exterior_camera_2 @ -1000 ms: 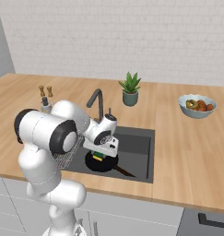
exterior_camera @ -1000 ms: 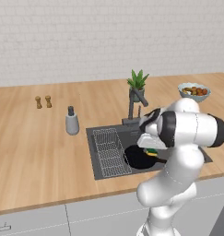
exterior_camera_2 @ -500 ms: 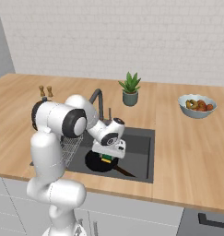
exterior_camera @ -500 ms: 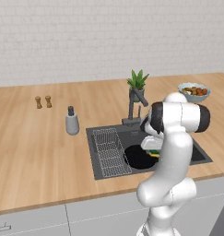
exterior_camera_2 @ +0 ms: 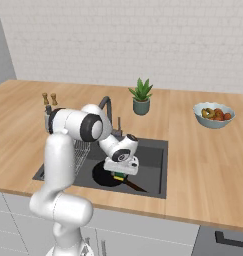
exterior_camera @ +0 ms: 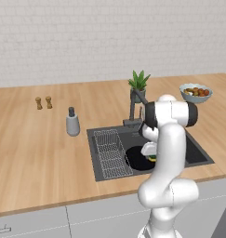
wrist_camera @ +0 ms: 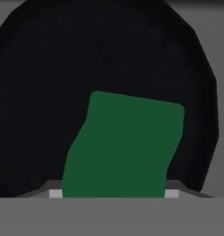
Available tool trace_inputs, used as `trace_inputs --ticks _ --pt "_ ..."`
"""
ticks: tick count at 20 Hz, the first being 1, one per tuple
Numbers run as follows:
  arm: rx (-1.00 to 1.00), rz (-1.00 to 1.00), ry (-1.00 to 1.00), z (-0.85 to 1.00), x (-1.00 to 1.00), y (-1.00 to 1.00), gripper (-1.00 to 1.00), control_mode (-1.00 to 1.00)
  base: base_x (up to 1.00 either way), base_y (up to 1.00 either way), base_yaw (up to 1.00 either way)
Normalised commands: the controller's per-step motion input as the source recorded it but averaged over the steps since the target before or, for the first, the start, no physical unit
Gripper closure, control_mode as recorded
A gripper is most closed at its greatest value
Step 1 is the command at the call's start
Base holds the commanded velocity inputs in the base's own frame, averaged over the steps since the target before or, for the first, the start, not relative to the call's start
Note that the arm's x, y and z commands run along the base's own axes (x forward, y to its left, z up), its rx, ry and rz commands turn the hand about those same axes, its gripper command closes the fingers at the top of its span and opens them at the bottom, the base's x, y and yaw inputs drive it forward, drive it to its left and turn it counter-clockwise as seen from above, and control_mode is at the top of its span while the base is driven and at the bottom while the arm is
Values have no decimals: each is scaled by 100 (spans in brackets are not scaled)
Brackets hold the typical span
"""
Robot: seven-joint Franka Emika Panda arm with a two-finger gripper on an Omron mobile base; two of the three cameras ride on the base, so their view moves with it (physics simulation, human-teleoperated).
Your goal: Pick the pan and sponge and place them into the sink. Then turn on the water.
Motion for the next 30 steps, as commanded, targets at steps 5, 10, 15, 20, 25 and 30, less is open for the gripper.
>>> trace_inputs --ticks 5,10,15,20,25,30 --pt "0 0 -1 -21 14 0 -100 -100 0 0 0" --pt "0 0 0 0 4 0 -100 -100 0 0 0" --pt "0 0 -15 13 -6 0 -100 -100 0 0 0" --pt "0 0 -29 56 -33 -2 -100 -100 0 0 0" --pt "0 0 -29 73 -8 0 -100 -100 0 0 0" --pt "0 0 -15 73 0 -1 -100 -100 0 0 0"
